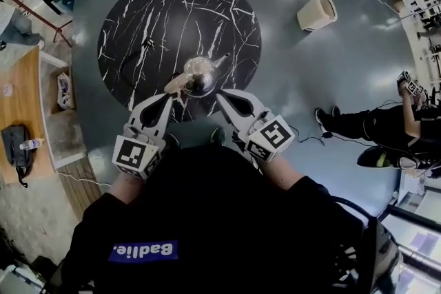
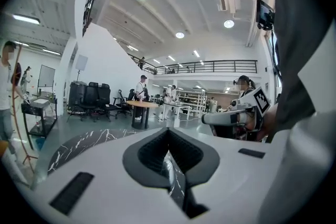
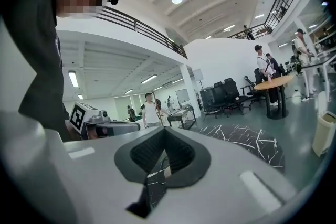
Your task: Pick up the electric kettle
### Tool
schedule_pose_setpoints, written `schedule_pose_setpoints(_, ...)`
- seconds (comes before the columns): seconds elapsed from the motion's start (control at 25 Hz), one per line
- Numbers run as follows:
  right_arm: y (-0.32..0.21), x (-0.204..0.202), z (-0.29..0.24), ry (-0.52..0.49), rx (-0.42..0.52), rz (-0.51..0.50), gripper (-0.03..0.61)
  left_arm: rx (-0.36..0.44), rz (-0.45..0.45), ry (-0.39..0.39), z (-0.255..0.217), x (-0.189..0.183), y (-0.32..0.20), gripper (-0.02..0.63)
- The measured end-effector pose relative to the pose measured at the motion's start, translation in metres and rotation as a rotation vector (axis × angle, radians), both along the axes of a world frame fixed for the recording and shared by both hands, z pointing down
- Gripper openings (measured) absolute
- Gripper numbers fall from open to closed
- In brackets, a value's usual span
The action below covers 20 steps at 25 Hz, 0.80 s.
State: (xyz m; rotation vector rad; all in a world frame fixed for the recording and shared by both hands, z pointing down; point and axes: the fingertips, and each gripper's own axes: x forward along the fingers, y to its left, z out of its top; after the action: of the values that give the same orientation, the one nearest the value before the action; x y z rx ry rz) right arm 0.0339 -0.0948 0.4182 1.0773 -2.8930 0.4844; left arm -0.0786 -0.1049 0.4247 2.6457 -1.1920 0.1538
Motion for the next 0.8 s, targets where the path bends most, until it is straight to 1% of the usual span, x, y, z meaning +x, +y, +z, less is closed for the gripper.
schedule_pose_setpoints(0.2,-0.01,0.013,0.019,-0.001,-0.032,-0.017,-0.006,-0.014,-0.048,-0.041,0.022,0.002,-0.006,-0.008)
schedule_pose_setpoints(0.32,-0.015,0.021,0.03,0.002,-0.048,-0.02,-0.006,-0.027,-0.072,-0.082,0.036,0.002,-0.008,-0.008)
schedule_pose_setpoints(0.44,-0.018,0.026,0.04,0.006,-0.068,-0.011,-0.005,-0.031,-0.081,-0.119,0.047,0.003,-0.008,-0.008)
schedule_pose_setpoints(0.64,-0.022,0.029,0.051,0.013,-0.086,-0.008,-0.005,-0.046,-0.103,-0.155,0.062,-0.002,-0.008,-0.006)
schedule_pose_setpoints(0.8,-0.024,0.031,0.062,0.02,-0.105,-0.005,-0.003,-0.05,-0.102,-0.184,0.075,-0.003,-0.011,-0.006)
